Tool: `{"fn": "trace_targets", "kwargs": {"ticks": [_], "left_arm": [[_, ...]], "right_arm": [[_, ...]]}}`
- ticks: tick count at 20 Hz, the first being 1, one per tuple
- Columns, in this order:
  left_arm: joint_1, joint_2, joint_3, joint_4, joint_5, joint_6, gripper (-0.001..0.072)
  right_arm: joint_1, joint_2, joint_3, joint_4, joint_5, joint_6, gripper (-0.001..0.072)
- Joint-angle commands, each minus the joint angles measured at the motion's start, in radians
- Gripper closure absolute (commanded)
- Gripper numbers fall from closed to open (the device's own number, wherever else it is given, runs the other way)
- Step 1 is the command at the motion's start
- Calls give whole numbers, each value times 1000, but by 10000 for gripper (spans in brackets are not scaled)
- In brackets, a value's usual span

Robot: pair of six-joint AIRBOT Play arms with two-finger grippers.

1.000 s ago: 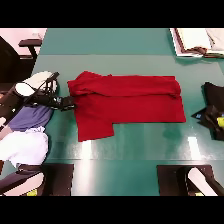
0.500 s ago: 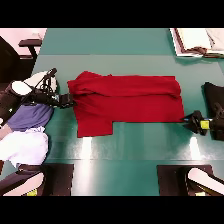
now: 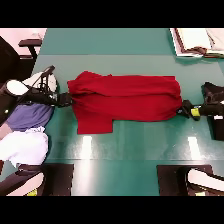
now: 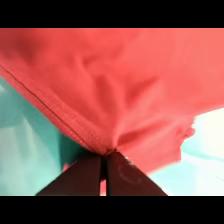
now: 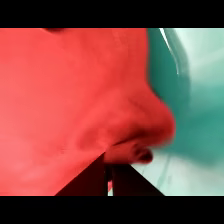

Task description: Fold the shirts.

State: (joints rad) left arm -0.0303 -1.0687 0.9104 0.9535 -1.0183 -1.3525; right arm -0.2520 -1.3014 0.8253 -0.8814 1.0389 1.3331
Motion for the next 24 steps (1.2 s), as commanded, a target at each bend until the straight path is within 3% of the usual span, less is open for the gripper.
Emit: {"fn": "trace_targets", "kwargs": {"ticks": [1, 5, 10, 15, 20, 24], "left_arm": [[0, 115, 97, 106, -35, -10, 680], [0, 266, 405, 158, -74, -10, 680], [0, 315, 879, 158, -77, -47, 680], [0, 315, 1189, 158, -118, -92, 681], [0, 294, 1138, 159, -177, -120, 682], [0, 206, 895, 159, -279, -135, 681]], "right_arm": [[19, 117, 114, 14, 63, -11, 695], [19, 330, 382, 14, 105, -11, 695], [19, 487, 767, 8, 189, 11, 695], [19, 496, 1090, -206, 398, 143, 696], [19, 346, 1300, -270, 630, 209, 696], [20, 240, 1134, -271, 632, 214, 695]]}}
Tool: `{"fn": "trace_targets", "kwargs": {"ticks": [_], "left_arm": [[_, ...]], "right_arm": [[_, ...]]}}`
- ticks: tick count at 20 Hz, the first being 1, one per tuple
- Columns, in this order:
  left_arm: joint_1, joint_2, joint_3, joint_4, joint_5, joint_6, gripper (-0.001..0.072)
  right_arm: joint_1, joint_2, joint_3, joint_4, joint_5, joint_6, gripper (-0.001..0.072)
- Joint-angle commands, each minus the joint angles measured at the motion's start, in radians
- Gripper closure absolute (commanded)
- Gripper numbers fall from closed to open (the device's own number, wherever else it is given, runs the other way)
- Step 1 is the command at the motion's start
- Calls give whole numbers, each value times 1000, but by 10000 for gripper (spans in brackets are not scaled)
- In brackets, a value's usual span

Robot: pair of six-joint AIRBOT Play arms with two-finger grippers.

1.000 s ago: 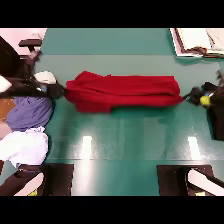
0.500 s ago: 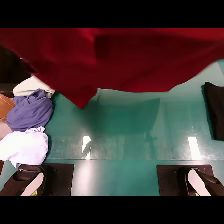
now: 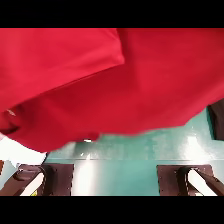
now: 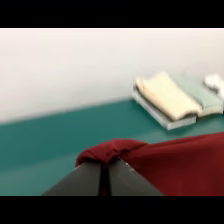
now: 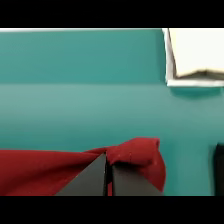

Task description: Fold the shirts.

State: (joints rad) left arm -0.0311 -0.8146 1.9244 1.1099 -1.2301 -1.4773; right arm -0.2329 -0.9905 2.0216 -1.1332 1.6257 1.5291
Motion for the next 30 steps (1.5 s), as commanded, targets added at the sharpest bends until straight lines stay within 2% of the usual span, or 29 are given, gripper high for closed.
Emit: {"fn": "trace_targets", "kwargs": {"ticks": [1, 5, 9, 12, 14, 16, 17, 19, 21, 24, 27, 28, 29, 30], "left_arm": [[1, -88, -187, 2, -73, -8, 681], [1, -303, -386, 3, -63, 23, 680], [1, -574, -423, 5, 5, 47, 678], [1, -700, -421, 5, 174, 48, 679], [3, -735, -417, 5, 273, 45, 679], [18, -736, -416, -2, 309, 45, 679], [25, -736, -416, -7, 285, 45, 679], [35, -737, -418, -2, 152, 46, 679], [37, -737, -446, 2, 34, 89, 679], [37, -737, -542, 1, 19, 107, 679], [37, -737, -629, -3, 55, 85, 676], [37, -737, -647, -2, 60, 78, 587], [37, -737, -655, -3, 57, 77, 313], [37, -734, -656, -3, 39, 67, 207]], "right_arm": [[1, -109, -113, -19, 43, 18, 696], [19, -300, -322, -20, 1, -2, 696], [97, -496, -439, -21, -129, -31, 695], [126, -624, -393, -17, -248, -31, 695], [126, -691, -311, -5, -264, -31, 695], [126, -720, -246, -1, -249, -58, 695], [126, -718, -240, -2, -237, -82, 695], [126, -678, -300, -27, -229, -100, 695], [127, -616, -421, -46, -267, -100, 696], [129, -544, -592, -45, -342, -99, 694], [138, -513, -705, -41, -385, -98, 685], [138, -513, -726, -24, -385, -98, 545], [138, -513, -742, -4, -389, -98, 354], [134, -513, -745, -2, -388, -98, 334]]}}
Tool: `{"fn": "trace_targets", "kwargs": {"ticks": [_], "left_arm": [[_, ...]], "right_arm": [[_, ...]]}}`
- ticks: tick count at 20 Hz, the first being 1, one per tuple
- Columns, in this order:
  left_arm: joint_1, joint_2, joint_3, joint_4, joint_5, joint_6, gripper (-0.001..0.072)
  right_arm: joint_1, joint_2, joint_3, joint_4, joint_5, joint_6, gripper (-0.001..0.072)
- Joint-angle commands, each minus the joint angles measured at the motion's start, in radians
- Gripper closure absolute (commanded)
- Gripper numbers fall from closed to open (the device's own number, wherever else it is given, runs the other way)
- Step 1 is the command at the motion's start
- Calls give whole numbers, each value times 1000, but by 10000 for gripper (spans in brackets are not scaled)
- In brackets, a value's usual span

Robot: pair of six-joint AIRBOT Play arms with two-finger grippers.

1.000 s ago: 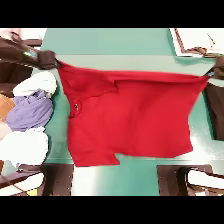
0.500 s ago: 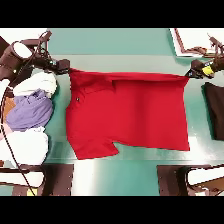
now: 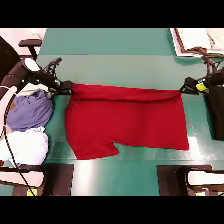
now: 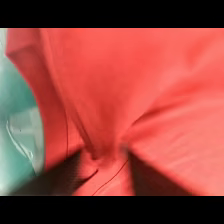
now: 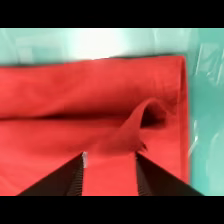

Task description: Fold the shirts.

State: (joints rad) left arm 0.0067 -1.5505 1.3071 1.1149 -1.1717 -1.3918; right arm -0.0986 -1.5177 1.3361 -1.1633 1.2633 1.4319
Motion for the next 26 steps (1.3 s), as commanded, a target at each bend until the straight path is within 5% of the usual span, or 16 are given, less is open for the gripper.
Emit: {"fn": "trace_targets", "kwargs": {"ticks": [1, 6, 13, 23, 24, 25, 26], "left_arm": [[0, 14, -39, -6, -50, -26, 207], [-1, 262, -225, 83, -112, -51, 207], [-1, 658, -760, 28, -144, -130, 207], [-1, 687, -943, -163, -20, -93, 208], [-1, 687, -943, -178, -13, -93, 229], [-1, 687, -943, -201, -6, -85, 464], [-1, 687, -943, -233, 2, -50, 590]], "right_arm": [[-10, 22, -59, 43, -11, -1, 334], [-40, 206, -117, 45, 117, -20, 334], [-40, 462, -251, 46, 100, -20, 333], [-35, 493, -262, 47, 108, -19, 333], [-35, 493, -262, 47, 108, -19, 333], [-35, 493, -262, 47, 109, -19, 333], [-35, 493, -262, 47, 110, -19, 333]]}}
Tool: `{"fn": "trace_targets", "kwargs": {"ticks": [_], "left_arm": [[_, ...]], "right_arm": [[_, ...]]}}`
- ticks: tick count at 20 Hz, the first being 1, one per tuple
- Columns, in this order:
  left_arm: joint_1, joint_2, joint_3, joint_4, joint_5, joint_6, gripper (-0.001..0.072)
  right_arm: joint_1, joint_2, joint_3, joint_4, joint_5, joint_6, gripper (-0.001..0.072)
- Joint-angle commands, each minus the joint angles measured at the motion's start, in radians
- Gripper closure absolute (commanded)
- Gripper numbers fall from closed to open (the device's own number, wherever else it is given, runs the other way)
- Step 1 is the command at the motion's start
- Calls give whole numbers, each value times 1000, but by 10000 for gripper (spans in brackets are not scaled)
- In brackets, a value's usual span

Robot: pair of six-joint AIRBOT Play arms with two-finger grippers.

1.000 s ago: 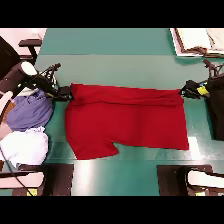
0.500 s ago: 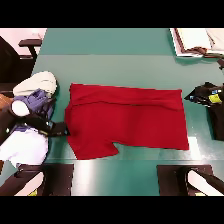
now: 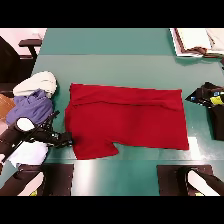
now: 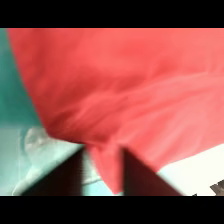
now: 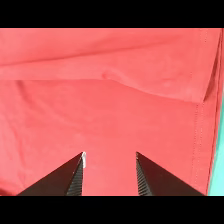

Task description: Fold the shirts.

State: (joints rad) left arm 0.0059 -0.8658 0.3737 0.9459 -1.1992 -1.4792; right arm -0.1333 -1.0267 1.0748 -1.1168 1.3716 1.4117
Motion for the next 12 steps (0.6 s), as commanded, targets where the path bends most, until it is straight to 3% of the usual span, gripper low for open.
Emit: {"fn": "trace_targets", "kwargs": {"ticks": [1, 2, 7, 9, 12], "left_arm": [[0, 3, -9, -91, 38, 48, 593], [0, 3, -3, -98, 36, 58, 680], [0, 51, 56, -76, -21, 67, 681], [0, 67, 85, -69, -25, 67, 681], [0, 68, 115, -66, -25, 67, 681]], "right_arm": [[0, 2, -1, 0, 9, 1, 333], [-6, 2, -3, -8, 29, 0, 333], [-164, 45, -186, -175, 139, 0, 330], [-275, 74, -322, -239, 140, 1, 132], [-417, 66, -490, -236, 108, 1, 143]]}}
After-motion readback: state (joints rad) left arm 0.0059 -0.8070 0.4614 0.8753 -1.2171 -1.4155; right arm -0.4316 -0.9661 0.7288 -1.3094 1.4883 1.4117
